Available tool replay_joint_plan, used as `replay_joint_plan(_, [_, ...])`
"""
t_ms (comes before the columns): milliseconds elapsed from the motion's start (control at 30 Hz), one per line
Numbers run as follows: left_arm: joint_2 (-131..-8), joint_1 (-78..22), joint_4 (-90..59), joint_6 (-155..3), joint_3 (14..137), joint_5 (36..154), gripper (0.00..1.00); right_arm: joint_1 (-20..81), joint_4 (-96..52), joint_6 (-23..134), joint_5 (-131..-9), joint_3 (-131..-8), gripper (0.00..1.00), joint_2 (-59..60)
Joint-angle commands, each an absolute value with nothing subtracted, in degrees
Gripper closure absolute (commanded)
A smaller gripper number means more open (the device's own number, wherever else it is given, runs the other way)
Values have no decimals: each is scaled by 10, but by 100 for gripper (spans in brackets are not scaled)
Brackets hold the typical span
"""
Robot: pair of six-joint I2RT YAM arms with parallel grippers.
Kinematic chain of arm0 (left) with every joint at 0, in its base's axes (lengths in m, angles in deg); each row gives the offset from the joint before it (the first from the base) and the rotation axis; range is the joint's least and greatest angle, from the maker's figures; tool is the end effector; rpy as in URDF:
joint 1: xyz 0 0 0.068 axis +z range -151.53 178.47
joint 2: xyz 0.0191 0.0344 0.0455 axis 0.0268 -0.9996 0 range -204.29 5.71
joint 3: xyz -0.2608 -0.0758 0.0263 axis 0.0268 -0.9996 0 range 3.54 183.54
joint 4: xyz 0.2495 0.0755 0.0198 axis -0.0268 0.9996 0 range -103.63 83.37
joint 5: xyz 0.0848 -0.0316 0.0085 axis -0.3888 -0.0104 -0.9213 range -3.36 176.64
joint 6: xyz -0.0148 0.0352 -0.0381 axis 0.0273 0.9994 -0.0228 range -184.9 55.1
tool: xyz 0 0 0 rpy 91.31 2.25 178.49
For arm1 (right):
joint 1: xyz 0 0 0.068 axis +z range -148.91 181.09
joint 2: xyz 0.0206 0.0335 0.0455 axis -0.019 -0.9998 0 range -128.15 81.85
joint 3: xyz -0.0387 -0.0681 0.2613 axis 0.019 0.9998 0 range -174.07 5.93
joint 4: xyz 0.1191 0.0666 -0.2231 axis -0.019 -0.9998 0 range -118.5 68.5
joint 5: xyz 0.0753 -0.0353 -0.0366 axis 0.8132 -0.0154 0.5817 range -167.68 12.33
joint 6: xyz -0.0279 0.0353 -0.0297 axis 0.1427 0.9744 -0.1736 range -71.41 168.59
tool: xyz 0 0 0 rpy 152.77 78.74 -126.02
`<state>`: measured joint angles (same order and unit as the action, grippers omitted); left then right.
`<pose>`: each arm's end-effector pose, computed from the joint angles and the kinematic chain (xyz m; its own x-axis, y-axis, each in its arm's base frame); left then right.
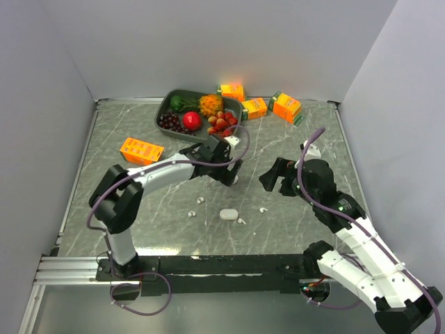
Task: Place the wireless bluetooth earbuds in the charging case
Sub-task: Pick up the charging case at the center of the board.
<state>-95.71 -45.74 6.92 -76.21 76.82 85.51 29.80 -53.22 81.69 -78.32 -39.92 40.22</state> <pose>0.2794 -0.2707 0.2273 -0.6630 0.3713 -0.6501 0.5688 0.8144 -0.1150 0.1403 0.0765 0.3161 -0.5969 0.2957 -0.7459 -0.1739 0.8599 0.4800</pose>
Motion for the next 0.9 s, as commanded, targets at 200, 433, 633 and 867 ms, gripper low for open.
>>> replay_joint_plan(200, [-1048, -446, 77, -714, 837, 882, 4, 296, -521, 801, -795, -414, 1, 391])
replay_joint_plan(433, [-1106, -445, 83, -683, 883, 890, 4, 296, -523, 790, -802, -413, 1, 398])
replay_joint_plan(633, [-1125, -445, 75, -667, 895, 895, 4, 296, -521, 786, -804, -410, 1, 392])
replay_joint_plan(867, [-1130, -451, 70, -660, 885, 889, 2, 296, -516, 788, -803, -406, 1, 385])
